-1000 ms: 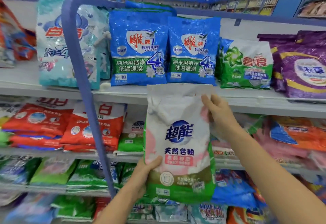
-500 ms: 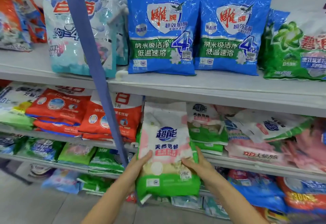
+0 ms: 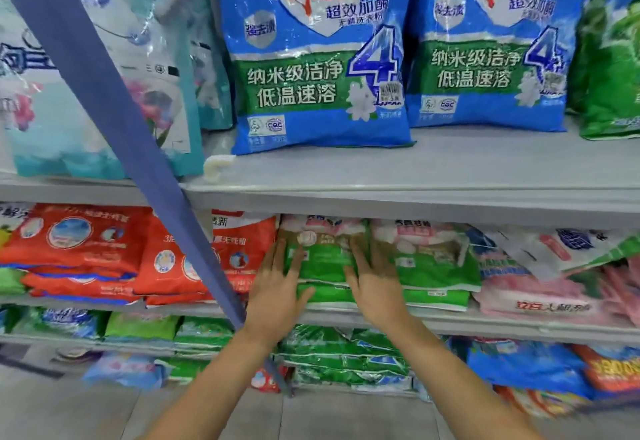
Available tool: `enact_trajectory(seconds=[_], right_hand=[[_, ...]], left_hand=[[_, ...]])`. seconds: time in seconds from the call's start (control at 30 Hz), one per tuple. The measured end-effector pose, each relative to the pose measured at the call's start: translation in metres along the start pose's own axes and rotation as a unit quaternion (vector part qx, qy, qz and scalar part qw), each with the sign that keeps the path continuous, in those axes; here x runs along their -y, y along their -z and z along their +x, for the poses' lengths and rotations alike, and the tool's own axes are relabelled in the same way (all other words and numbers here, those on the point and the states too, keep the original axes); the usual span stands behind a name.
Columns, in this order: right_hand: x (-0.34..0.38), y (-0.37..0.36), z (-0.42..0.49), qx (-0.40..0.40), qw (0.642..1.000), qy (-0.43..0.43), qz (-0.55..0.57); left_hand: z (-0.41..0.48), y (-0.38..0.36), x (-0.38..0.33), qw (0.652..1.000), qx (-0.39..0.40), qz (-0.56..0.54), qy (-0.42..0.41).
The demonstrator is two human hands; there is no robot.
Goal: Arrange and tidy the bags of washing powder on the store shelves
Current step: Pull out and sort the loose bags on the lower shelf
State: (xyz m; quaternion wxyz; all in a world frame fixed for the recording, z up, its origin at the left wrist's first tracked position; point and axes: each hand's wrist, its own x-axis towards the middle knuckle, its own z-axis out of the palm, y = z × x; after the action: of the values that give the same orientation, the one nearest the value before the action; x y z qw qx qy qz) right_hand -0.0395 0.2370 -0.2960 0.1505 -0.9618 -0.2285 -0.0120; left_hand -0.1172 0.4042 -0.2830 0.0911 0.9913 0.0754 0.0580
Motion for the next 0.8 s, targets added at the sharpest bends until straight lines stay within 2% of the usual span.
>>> enact_trajectory(seconds=[0.1,0.2,0.3,0.37,0.47,0.6,0.73,0.8], right_hand=[[-0.001,-0.001,0.004,-0.072,0.996,0.038,-0.040],[-0.005,0.002,0.007,-0.024,0.994,0.057,-0.089],[-0.007,0.008,0.001,0.014,0.992,0.044,-0.119],[-0.009,0.015,-0.005,0.013,0.991,0.035,-0.127],[-0.031,0.026,-0.022,-0.009,0.999,0.011,-0.051],[-0.080,0.055,-0.057,-0.054,0.996,-0.073,0.009],[-0.151,0.089,-0.094,-0.177,0.979,-0.097,0.014],[-0.190,0.106,-0.107,-0.193,0.974,-0.114,-0.004]], left_hand=[[-0.004,-0.003,0.003,1.000,-0.024,0.011,-0.015],[-0.006,-0.004,0.003,0.998,-0.028,0.055,-0.028],[-0.011,-0.006,0.004,0.998,-0.021,0.052,-0.035],[-0.011,-0.004,0.009,0.998,-0.022,0.034,-0.047],[-0.004,0.004,0.010,0.998,-0.013,-0.053,-0.005],[-0.003,0.016,-0.006,0.980,-0.032,-0.186,0.058],[-0.014,0.032,-0.034,0.935,-0.016,-0.342,0.086],[-0.021,0.038,-0.051,0.910,-0.014,-0.404,0.091]])
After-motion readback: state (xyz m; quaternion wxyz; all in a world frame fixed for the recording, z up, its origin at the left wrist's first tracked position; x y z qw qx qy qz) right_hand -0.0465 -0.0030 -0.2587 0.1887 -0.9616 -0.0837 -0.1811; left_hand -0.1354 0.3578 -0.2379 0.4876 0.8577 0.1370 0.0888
